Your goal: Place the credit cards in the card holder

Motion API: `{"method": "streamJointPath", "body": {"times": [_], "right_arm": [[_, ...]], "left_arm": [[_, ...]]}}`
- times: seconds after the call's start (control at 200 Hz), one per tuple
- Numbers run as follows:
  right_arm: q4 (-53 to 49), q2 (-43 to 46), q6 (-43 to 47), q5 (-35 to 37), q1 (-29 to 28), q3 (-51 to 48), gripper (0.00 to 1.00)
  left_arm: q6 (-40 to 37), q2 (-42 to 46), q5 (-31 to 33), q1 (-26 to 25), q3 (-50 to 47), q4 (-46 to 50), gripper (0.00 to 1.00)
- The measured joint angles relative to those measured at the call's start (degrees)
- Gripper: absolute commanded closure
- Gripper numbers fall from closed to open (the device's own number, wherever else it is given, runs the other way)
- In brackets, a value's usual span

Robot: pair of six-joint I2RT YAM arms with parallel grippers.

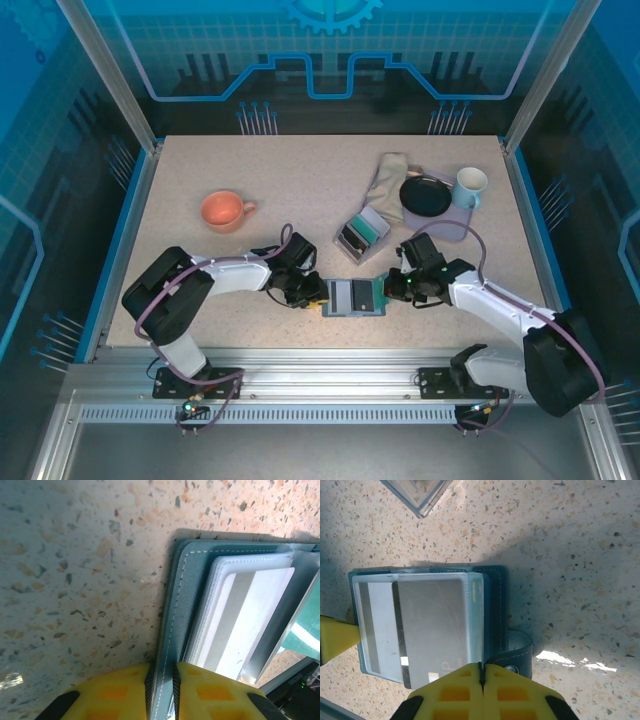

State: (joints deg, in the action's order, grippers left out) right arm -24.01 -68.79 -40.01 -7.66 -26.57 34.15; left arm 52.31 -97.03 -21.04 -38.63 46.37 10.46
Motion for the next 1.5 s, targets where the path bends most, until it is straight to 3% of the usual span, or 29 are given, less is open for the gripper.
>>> {"method": "streamJointPath", "body": {"times": [0.71,1.2,1.501], "right_arm": [[-0.72,0.90,2.75,1.20,0.00,-0.37,1.00],[6.23,-0.22,0.66,-3.32,1.55,-4.15,1.00],[4.50,1.92,1.18,-2.67,1.95,-4.35,1.00]], "left_arm": [[0.02,-0.17,0.00,-0.02,0.09,0.02,0.81],[0.00,-0.48,0.00,-0.07,0.46,0.50,0.82],[0.02,-0.68,0.00,-0.13,0.76,0.90,0.82]]}}
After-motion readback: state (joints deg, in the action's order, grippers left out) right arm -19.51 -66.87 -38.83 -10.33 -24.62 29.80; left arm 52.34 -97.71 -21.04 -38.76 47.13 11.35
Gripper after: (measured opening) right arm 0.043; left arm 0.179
